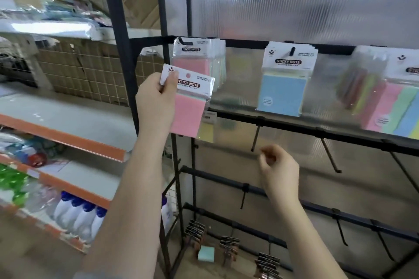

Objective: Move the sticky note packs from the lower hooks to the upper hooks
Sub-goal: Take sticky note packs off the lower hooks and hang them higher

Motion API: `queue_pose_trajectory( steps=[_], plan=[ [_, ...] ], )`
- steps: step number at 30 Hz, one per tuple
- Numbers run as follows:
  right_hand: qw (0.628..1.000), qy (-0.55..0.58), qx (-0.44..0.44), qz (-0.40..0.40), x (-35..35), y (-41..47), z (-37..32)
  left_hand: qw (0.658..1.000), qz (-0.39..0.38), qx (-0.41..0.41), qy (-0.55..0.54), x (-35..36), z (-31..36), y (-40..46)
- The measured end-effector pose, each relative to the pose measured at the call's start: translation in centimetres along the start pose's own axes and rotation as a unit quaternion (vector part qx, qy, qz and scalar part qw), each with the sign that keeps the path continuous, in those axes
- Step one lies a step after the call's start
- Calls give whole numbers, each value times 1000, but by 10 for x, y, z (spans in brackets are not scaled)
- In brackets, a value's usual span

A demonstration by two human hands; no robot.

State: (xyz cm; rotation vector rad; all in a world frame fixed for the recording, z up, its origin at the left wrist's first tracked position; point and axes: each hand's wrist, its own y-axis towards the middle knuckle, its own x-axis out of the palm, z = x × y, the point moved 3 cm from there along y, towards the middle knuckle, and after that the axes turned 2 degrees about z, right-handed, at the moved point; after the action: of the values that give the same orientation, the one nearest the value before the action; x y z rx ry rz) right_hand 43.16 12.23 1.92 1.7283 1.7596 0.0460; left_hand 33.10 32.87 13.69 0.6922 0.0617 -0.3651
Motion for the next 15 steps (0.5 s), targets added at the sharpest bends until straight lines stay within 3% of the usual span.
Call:
queue_pose_trajectory(
  steps=[6,15],
  plan=[
    [998,4,58,-31,23,10,7,998,28,-8,-54,4,-10,34],
    [986,-10,146,-81,49,28,36,996,43,46,-59,25,-7,79]
  ],
)
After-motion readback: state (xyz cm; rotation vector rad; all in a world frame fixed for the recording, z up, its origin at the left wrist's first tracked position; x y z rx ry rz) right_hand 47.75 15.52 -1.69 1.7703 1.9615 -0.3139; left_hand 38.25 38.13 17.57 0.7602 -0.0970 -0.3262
